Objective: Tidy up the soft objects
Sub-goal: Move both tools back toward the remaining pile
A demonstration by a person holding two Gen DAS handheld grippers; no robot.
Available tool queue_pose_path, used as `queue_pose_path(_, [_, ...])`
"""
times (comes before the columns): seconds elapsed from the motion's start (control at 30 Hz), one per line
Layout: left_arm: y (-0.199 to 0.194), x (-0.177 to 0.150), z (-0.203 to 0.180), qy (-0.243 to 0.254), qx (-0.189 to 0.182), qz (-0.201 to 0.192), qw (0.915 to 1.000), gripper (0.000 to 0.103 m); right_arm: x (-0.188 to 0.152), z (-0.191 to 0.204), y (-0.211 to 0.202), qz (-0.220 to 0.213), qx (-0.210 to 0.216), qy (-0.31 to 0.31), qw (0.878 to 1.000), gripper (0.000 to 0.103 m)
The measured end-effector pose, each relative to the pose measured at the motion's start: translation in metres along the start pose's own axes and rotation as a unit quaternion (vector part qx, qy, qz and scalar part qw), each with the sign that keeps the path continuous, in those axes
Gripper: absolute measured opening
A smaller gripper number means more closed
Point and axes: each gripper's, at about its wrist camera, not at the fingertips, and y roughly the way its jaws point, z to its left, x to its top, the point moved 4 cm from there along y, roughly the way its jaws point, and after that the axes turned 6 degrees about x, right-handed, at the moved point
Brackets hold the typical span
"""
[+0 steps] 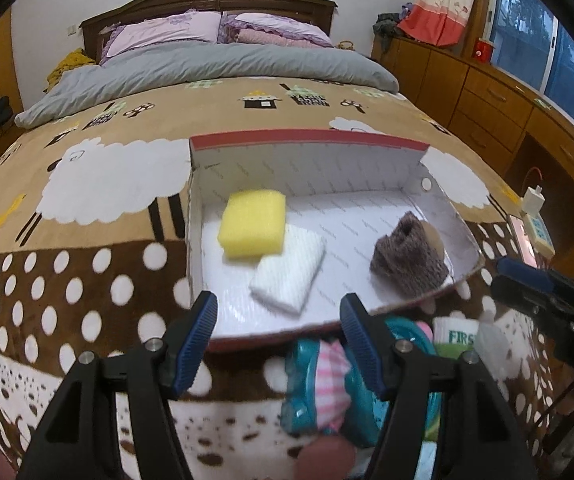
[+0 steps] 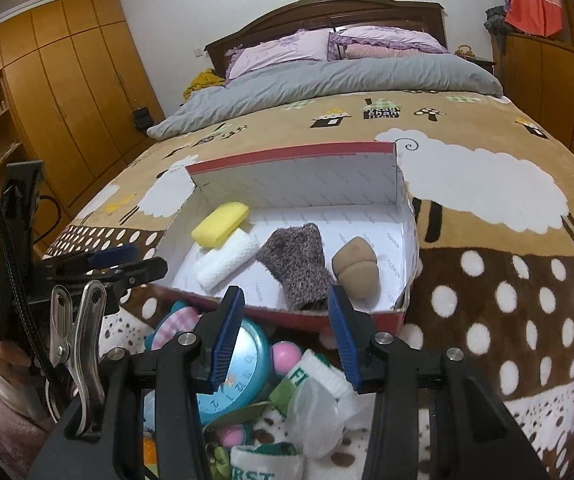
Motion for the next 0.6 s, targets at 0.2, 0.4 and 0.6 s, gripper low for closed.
queue_pose_path(0.2, [-0.014, -0.013, -0.002, -0.003, 0.002, -0.001, 1.0, 0.067, -0.01, 0.006, -0.005, 0.001, 0.009, 0.0, 1.0, 0.045])
queue_pose_path(0.4, [-0.024, -0.033, -0.003, -0.012, -0.007, 0.01, 0.9999, 0.067, -0.019, 0.01, -0.014, -0.003, 0.013, 0.002, 1.0, 0.045])
queue_pose_path(0.6, [-0.027, -0.053, -0.003, -0.013, -0.013, 0.025, 0.9995, 0.067, -0.037, 0.013, -0.019, 0.01, 0.01, 0.012, 1.0, 0.045])
